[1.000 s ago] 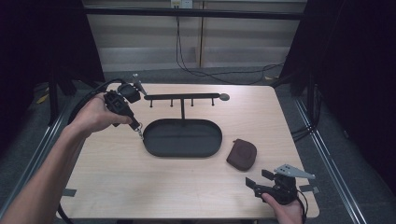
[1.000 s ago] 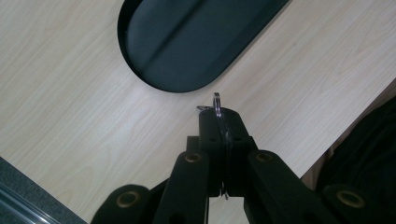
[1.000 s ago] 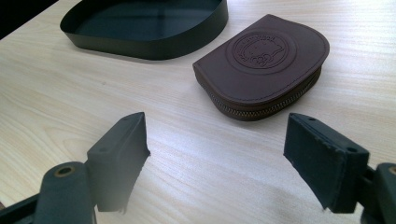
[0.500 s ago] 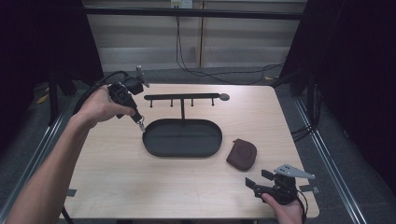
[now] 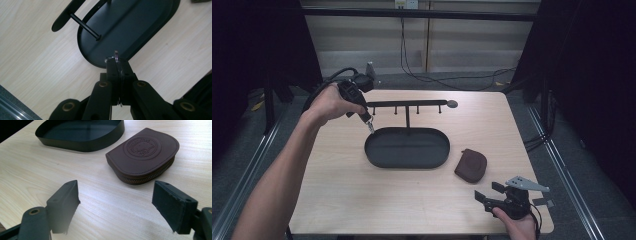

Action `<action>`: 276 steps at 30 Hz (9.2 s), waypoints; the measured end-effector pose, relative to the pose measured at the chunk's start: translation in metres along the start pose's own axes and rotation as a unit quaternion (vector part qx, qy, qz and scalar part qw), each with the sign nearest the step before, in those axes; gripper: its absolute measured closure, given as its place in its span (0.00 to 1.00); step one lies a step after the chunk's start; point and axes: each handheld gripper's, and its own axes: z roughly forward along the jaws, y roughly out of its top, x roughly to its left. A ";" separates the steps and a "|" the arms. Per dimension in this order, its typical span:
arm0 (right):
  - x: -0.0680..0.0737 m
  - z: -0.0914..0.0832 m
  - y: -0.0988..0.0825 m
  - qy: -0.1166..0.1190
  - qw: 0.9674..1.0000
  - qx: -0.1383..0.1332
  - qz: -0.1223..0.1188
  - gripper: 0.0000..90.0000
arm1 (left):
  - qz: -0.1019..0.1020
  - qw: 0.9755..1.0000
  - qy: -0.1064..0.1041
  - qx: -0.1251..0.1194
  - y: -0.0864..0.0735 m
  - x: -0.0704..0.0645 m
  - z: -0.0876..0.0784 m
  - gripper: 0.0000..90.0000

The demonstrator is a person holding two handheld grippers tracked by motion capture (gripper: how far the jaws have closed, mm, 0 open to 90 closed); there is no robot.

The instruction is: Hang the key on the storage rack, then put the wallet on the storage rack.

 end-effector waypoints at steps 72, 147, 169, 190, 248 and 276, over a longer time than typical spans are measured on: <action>0.003 0.002 0.001 -0.001 1.000 0.007 -0.015 0.24 | -0.065 0.996 -0.014 -0.068 -0.045 0.024 0.010 0.91; -0.007 0.005 0.043 -0.019 0.996 0.087 0.019 0.29 | -0.072 0.953 -0.059 -0.289 -0.275 -0.091 0.139 0.24; -0.020 0.047 0.097 -0.038 0.980 0.196 0.005 0.23 | -0.088 0.943 -0.039 -0.319 -0.269 -0.072 0.149 0.26; -0.041 0.082 0.126 -0.066 0.954 0.292 0.012 0.21 | -0.090 0.941 -0.047 -0.323 -0.273 -0.077 0.146 0.24; -0.050 0.105 0.159 -0.068 0.939 0.331 0.059 0.84 | -0.086 0.943 -0.043 -0.319 -0.273 -0.076 0.144 0.23; -0.023 0.088 0.193 -0.083 0.938 0.335 0.021 0.93 | -0.090 0.942 -0.047 -0.321 -0.274 -0.075 0.143 0.23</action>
